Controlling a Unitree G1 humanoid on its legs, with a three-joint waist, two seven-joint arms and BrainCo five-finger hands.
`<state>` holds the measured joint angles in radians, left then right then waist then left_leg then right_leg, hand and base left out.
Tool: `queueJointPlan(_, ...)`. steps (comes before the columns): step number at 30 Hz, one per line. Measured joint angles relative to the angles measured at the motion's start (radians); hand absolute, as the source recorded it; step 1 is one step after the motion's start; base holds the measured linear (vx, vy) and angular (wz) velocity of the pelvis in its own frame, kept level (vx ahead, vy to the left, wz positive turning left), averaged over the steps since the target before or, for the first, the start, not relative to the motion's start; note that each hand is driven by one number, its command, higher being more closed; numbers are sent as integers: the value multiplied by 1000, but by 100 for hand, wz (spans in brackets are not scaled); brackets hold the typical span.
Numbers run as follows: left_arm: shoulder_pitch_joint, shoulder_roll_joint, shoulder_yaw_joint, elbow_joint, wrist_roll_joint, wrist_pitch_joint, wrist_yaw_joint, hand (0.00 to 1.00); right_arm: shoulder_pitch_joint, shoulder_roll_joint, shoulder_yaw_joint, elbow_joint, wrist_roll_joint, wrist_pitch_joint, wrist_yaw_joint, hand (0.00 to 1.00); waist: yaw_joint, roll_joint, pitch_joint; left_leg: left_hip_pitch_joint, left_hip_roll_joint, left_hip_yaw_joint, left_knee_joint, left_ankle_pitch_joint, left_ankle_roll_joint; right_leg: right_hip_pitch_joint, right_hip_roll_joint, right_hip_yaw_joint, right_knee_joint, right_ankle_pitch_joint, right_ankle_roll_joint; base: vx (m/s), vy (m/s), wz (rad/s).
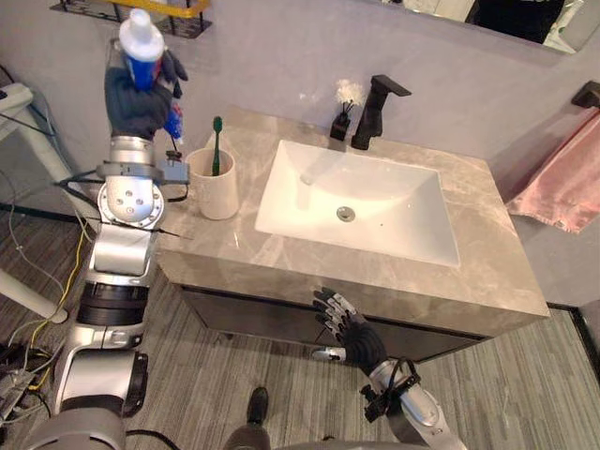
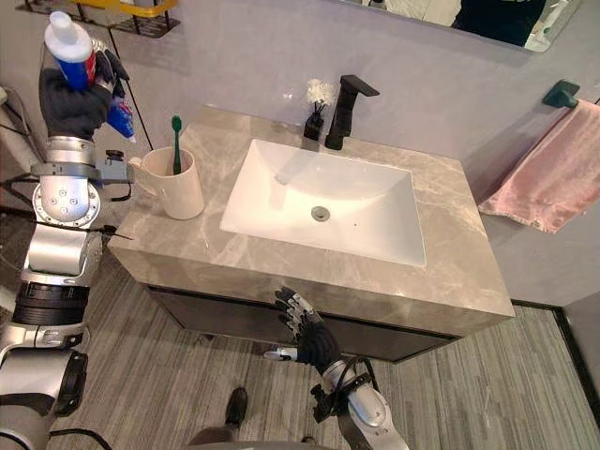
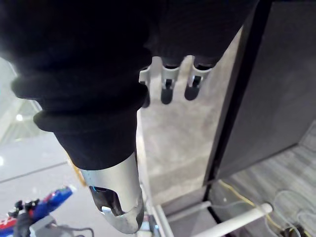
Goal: Organize washtable
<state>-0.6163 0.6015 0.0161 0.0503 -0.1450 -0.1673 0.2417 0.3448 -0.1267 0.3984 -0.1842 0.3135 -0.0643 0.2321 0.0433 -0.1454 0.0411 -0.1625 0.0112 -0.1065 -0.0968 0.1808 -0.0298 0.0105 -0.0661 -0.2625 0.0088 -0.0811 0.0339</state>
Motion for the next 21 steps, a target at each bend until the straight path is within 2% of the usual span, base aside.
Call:
queueJointPlan(7, 30, -22, 17, 4, 0, 9, -1, 100, 19, 0, 1, -27, 3, 0, -11, 0, 1, -12, 37, -1, -1, -1, -1, 0, -1, -1, -1, -6, 6, -5, -7, -8, 3, 2)
queueJointPlan(15, 53, -41, 31, 4, 0, 12, 0, 100, 45, 1, 1, -37, 11, -1, -12, 0, -2, -30, 47, -15, -1, 1, 1, 0, 0, -17, -1, -2, 6, 1, -1, 17, -5, -1)
queueJointPlan(21, 44, -41, 30, 4, 1, 12, 5, 100, 47, 1, 2, -37, 11, -2, -11, 0, -3, -31, 50, -14, 0, 2, 1, -1, 0, -17, -1, 0, 6, 0, -1, 5, -4, 0)
